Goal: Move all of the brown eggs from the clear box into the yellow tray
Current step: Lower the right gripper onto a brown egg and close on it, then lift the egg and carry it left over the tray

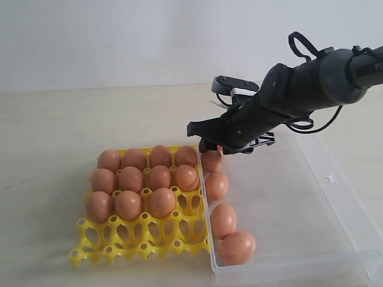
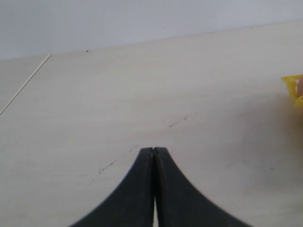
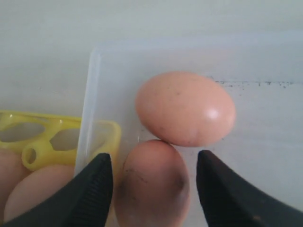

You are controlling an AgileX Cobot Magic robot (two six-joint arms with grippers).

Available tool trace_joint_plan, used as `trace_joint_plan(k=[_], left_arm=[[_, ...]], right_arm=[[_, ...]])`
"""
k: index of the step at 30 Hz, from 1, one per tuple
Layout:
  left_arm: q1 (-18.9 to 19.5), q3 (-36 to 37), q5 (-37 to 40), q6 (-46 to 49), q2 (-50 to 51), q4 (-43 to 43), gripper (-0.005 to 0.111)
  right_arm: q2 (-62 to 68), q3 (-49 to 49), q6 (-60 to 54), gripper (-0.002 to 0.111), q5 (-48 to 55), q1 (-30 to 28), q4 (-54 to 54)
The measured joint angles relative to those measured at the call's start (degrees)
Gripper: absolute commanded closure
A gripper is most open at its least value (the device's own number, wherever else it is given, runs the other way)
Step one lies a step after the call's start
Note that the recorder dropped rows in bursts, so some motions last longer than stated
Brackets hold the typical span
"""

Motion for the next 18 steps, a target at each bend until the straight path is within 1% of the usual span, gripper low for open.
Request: trace_joint_plan(k=[15,18], left_arm=[[0.0,0.0,0.0,0.0,0.0,0.0,0.107],[0.0,0.0,0.0,0.0,0.0,0.0,0.107]], right_arm=[[3.4,-0.8,0.0,0.056,-0.6,0.5,-0.2],[3.6,-0.8,0.0,0.061,-1.6,0.7,-0.2]])
